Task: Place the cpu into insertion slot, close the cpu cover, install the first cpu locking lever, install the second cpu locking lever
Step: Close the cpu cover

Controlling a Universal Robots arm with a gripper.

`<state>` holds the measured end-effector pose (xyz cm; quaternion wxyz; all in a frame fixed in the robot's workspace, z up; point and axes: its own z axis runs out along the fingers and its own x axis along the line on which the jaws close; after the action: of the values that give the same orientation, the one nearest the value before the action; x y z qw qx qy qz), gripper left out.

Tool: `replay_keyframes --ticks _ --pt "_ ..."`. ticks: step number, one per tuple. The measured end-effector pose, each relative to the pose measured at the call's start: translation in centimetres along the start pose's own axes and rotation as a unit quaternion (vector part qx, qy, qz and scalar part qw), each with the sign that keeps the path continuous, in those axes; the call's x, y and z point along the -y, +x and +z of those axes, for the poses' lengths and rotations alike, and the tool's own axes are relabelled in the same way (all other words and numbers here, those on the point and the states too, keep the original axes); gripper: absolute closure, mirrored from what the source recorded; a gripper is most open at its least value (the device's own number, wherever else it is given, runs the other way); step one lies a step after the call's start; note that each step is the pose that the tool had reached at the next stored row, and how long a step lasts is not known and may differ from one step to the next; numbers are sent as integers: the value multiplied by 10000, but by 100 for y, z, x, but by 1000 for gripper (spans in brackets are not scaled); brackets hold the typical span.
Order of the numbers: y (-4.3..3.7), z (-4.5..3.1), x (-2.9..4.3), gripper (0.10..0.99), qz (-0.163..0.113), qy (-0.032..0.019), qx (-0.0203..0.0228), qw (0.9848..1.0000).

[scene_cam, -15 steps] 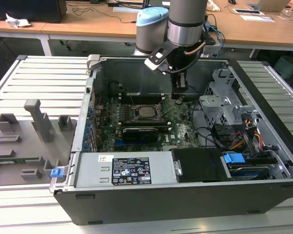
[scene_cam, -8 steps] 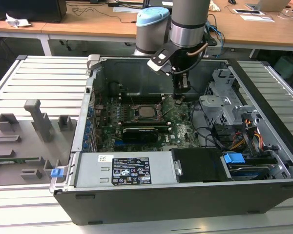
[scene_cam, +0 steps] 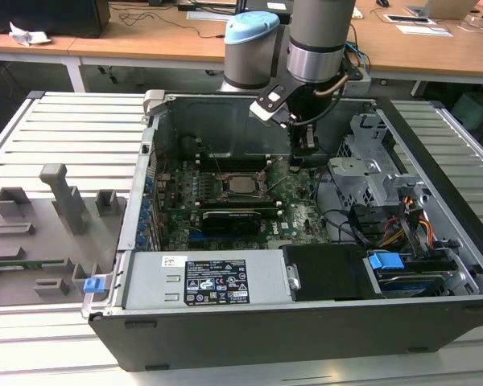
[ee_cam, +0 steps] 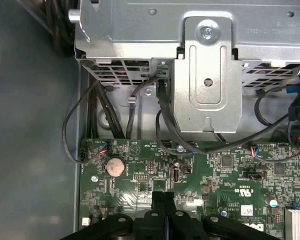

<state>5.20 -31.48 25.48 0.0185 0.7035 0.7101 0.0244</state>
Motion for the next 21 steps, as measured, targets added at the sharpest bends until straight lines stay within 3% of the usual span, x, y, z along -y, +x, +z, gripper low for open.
replay_keyframes --ticks 2,8,13,21 --pt "0 32 2 980 1 8 -1 10000" --pt "1 28 42 980 1 81 -6 10000" --pt "1 22 137 980 1 83 -5 10000" --pt "1 20 171 980 1 83 -5 10000"
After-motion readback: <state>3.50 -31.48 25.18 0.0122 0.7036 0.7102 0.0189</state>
